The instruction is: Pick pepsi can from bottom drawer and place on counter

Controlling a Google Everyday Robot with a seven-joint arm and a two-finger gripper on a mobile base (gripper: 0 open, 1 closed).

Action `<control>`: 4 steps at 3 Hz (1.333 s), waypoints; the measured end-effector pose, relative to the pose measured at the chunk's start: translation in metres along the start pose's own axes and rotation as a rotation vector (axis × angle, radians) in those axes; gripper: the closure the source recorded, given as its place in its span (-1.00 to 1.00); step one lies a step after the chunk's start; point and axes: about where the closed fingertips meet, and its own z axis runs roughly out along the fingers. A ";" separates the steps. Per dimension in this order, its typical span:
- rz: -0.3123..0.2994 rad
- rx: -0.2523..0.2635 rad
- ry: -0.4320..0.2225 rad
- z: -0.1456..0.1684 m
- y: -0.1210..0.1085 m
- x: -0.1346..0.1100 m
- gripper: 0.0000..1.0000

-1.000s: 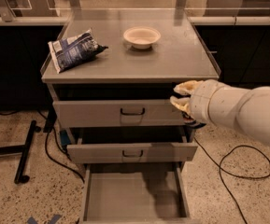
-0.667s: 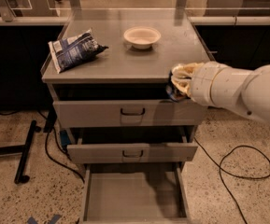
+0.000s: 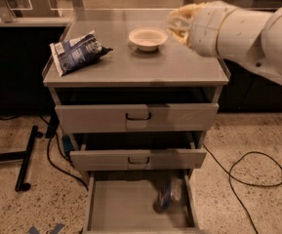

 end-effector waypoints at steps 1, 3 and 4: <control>-0.113 0.052 -0.048 0.021 -0.039 -0.032 1.00; -0.125 0.046 -0.079 0.032 -0.038 -0.052 0.15; -0.125 0.046 -0.079 0.032 -0.038 -0.052 -0.32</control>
Offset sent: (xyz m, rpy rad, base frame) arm 0.0123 0.0211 0.0382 -0.0485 -0.1003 0.0337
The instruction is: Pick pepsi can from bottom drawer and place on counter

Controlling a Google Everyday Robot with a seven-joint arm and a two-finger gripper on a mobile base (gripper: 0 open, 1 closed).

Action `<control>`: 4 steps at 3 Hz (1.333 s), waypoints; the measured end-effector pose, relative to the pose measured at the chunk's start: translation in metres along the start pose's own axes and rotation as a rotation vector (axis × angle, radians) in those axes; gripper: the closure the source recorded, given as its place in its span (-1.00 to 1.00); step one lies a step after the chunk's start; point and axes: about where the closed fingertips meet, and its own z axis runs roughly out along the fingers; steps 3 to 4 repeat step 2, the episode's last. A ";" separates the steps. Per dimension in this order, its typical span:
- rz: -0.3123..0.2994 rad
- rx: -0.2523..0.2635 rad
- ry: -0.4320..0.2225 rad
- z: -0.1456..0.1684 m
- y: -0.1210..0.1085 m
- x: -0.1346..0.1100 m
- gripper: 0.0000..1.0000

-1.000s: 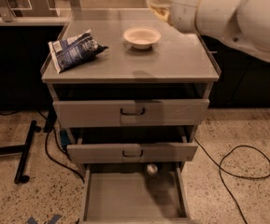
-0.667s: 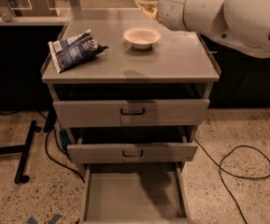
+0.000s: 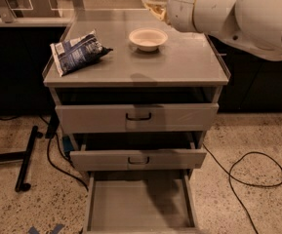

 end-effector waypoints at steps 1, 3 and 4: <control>0.000 0.000 0.000 0.000 0.000 0.000 -0.79; 0.000 0.000 0.000 0.000 0.000 0.000 -1.00; 0.000 0.000 0.000 0.000 0.000 0.000 -1.00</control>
Offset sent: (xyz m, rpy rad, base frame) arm 0.0000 0.0000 0.0000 0.0000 0.0000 0.0000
